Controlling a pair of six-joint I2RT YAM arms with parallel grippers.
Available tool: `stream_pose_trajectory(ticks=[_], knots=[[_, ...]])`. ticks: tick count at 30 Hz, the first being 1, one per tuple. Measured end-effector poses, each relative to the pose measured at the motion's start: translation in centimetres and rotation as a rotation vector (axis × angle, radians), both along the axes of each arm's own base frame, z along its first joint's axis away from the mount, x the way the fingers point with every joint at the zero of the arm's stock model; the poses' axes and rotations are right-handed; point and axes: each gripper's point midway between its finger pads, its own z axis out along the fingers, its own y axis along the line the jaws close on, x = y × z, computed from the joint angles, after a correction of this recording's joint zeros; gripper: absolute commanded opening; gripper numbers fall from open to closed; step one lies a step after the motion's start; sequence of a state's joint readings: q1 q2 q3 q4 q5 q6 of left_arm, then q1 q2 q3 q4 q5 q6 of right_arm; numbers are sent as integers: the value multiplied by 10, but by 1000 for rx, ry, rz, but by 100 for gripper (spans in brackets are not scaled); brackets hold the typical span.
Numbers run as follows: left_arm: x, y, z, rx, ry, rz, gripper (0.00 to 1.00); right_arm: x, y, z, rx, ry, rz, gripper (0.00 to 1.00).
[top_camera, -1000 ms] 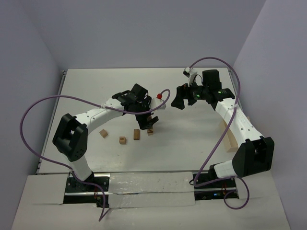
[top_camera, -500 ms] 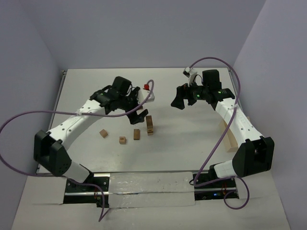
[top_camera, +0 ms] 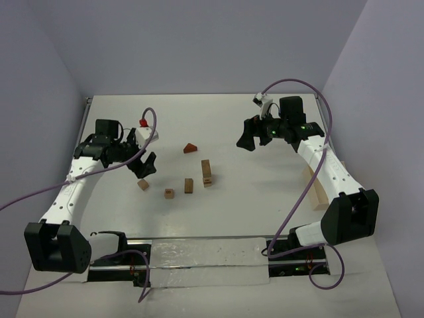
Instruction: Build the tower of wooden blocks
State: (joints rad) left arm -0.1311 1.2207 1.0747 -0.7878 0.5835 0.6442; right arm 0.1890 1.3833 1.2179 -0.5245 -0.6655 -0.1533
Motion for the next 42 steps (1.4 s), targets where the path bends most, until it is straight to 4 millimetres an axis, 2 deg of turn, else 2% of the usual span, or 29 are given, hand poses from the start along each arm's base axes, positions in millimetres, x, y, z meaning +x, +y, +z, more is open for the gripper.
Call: stream_pose_trajectory(ticks=[2,6,8,13,23,27,42], knots=[[-5,9,-16,22,19,-4,87,1,-1,0,-4,-2,-3,100],[-17,21,-48,86,45,-45,59,1,-2,-1,-10,-2,-9,100],[-23,28,-64,125,46,-72,53,2,-2,-2,-13,-2,-10,100],[-34,51,-94,211,48,-132,54,3,-2,-7,-21,10,-11,100],[-14,79,-130,278,141,-126,55,2,-4,-12,-35,22,-10,100],[-8,79,-135,273,164,-124,55,2,-4,-12,-37,23,-9,100],[11,65,-135,182,208,-111,47,4,-2,-13,-41,31,-3,100]])
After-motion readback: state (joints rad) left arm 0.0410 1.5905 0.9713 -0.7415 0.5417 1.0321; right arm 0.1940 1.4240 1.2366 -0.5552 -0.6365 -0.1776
